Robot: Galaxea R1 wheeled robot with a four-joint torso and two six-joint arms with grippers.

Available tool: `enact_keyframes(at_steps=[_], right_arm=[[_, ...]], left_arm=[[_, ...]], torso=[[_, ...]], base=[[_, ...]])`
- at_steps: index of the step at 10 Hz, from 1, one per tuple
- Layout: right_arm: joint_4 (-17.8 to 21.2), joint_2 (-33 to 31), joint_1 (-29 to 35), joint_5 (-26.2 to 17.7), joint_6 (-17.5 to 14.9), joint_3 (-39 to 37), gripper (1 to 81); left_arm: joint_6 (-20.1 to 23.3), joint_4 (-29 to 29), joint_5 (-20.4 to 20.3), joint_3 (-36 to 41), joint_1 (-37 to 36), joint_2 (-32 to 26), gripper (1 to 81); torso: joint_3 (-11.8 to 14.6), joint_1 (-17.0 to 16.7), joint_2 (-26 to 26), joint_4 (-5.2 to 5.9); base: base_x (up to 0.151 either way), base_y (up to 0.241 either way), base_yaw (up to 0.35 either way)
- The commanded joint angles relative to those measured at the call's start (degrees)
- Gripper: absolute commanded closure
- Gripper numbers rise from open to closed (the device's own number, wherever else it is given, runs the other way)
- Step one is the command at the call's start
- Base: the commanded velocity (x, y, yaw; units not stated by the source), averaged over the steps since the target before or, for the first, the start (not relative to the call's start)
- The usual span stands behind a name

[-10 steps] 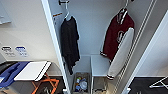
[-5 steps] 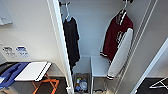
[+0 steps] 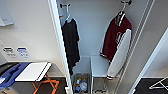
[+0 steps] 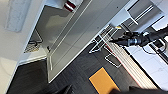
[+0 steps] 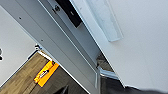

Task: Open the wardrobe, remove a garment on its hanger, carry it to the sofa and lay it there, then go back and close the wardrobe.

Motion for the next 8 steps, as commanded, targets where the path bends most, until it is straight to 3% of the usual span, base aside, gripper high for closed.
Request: enact_keyframes(at_steps=[1, 3, 8], right_arm=[[1.8, 5.2, -1.9, 3.5, 2.0, -10.9, 1.0], [0.9, 10.5, -4.1, 3.4, 4.8, -17.4, 1.0], [1.0, 22.7, -9.6, 3.0, 9.2, -33.0, 1.0]], left_arm=[[-0.5, 0.3, -0.3, -11.2, 3.7, 8.6, 1.0], [-0.7, 0.2, -3.1, -18.2, 5.9, 13.3, 1.0], [-1.3, -4.0, -4.7, -33.3, 7.3, 24.9, 1.0]], torso=[[0.0, 0.0, 0.0, 0.0], [0.0, -0.1, 0.0, 0.0], [0.0, -0.1, -0.1, 0.0]], base=[[0.0, 0.0, 0.0], [0.0, 0.0, 0.0], [0.0, 0.0, 0.0]])
